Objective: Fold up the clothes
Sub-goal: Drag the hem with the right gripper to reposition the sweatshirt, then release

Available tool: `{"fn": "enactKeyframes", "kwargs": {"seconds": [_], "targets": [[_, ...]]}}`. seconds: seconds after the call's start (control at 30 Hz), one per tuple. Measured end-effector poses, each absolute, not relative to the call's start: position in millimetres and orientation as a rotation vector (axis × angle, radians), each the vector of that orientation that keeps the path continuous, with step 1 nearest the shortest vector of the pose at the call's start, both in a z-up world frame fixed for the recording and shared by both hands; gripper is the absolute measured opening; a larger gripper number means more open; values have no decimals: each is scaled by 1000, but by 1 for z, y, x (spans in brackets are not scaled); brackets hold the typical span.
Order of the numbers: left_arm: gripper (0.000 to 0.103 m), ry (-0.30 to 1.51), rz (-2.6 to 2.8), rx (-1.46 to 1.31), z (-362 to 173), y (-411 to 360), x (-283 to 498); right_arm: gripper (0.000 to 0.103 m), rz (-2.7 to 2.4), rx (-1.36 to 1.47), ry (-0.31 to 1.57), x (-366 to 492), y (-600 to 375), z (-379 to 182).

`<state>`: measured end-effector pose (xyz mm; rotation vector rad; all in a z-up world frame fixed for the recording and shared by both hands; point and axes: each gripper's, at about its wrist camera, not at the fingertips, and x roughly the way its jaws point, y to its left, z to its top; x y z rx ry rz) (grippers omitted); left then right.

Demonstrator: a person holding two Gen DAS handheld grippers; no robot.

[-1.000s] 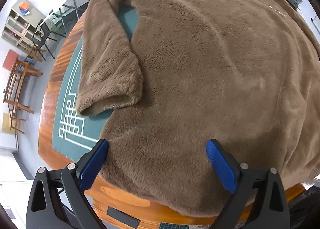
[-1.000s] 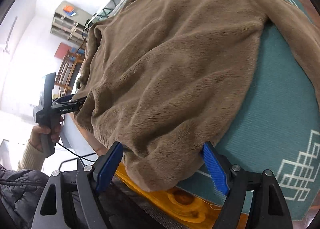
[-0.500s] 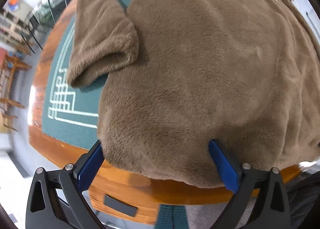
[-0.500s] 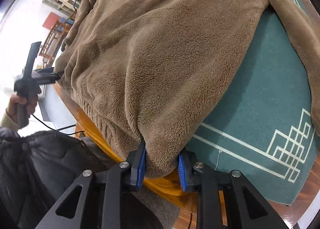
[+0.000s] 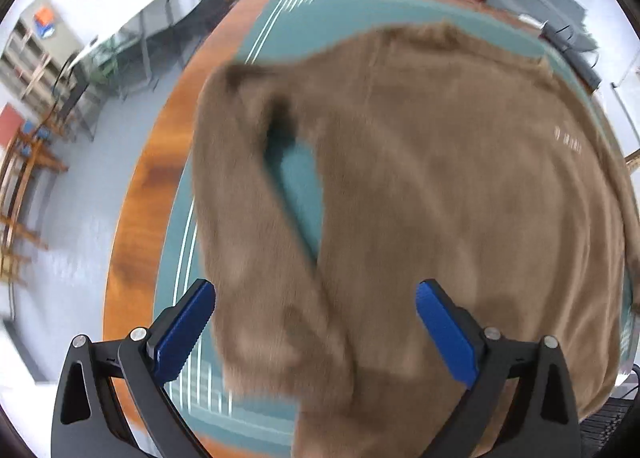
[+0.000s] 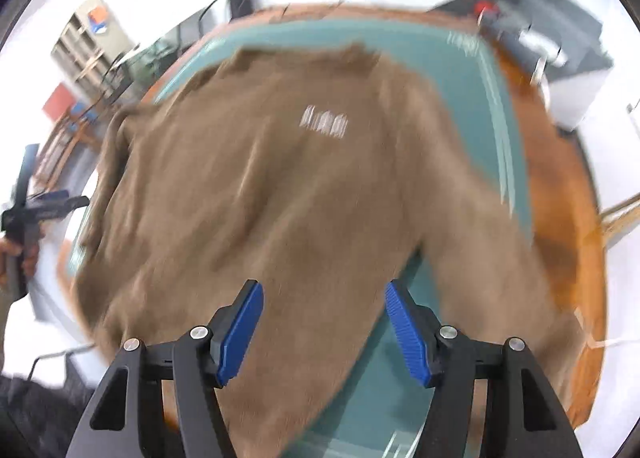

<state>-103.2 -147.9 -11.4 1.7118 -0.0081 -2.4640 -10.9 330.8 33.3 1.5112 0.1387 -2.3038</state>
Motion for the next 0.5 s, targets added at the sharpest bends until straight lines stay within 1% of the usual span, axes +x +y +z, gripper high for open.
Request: {"fn": "enactKeyframes", "kwargs": {"seconds": [0.03,0.17,0.3,0.5], "targets": [[101,-31,-2481,1705,-11,-145,-119,65,-2342,1488,135,-27,325,37],[101,-113,-2553,1726,-59,-133,-186,65,-2443,1451,72,-96,290,37],[101,-129,-2605,1797,-79,-90,-233,65,-2446,1466,39,-159,245,15],[101,-150,-2582,1841,-119,-71,-333,65,-2475,1557,87,-225,198,-31]]}}
